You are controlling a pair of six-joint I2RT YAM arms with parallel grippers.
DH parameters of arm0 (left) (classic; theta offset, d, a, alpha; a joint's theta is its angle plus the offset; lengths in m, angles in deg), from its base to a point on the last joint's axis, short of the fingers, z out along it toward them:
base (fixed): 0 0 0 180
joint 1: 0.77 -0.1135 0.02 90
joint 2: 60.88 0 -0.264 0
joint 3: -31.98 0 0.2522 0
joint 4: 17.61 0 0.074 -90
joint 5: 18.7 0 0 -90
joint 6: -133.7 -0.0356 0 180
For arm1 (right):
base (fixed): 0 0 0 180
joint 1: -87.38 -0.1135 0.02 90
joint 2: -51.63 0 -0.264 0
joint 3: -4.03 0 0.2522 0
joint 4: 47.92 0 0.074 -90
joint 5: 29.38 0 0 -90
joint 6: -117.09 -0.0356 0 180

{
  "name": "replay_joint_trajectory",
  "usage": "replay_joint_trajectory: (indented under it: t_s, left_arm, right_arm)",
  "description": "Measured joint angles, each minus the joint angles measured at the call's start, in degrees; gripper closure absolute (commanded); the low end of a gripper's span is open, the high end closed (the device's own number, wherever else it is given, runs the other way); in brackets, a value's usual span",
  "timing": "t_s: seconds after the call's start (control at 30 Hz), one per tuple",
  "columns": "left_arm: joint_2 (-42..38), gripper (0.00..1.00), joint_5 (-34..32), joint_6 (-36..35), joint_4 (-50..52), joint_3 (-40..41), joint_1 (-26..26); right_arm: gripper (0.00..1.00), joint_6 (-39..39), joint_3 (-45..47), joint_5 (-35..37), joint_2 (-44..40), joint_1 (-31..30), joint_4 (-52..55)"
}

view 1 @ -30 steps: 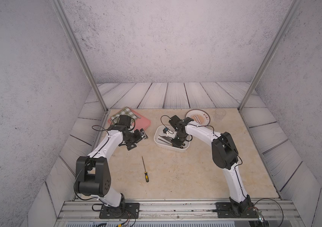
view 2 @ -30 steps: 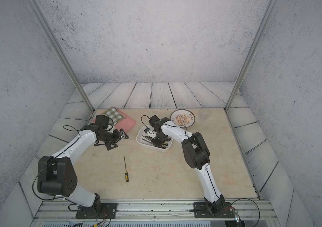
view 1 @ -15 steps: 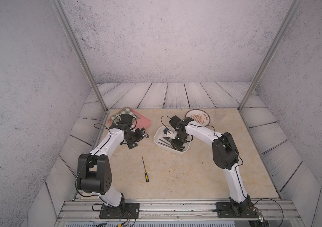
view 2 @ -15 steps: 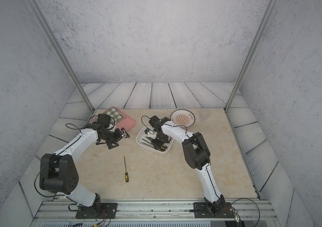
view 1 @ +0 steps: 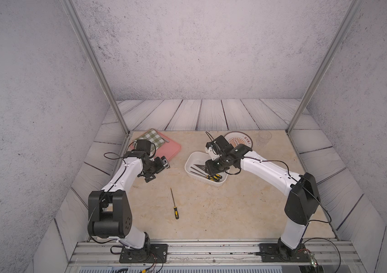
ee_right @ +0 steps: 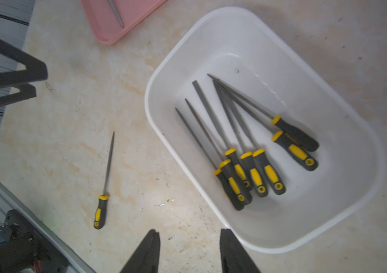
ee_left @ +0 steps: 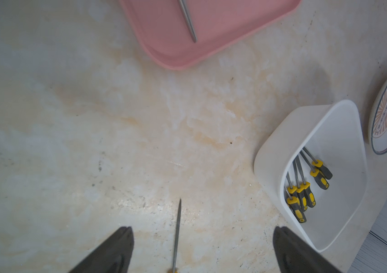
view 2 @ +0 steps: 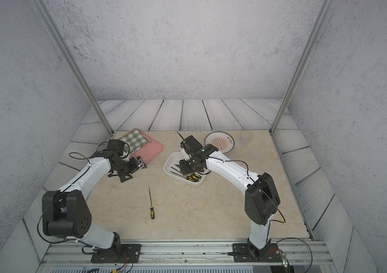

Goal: Put the file tool into the storage box
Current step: Pick up the file tool from the center of the board.

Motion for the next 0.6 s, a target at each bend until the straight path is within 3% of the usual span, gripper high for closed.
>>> replay_joint_trajectory:
  t_s: [0.13, 0.33, 0.6]
  left_arm:
    - [0.0, 0.02, -0.7, -0.5, -0.1, 0.5, -1.8]
    - [-0.4, 0.01, -1.9, -0.8, -0.3, 2.6, -4.9]
    - [-3.6, 0.01, -2.3, -2.0, -0.2, 4.3, -8.9]
  right_arm:
    - [0.54, -8.4, 1.0, -0.5, 2.4, -8.2, -1.9]
    - [0.54, -13.6, -5.8, -1.2, 12.0, -19.3, 0.4]
    - [0.53, -14.8, -13.1, -1.1, 19.2, -22.3, 5.8]
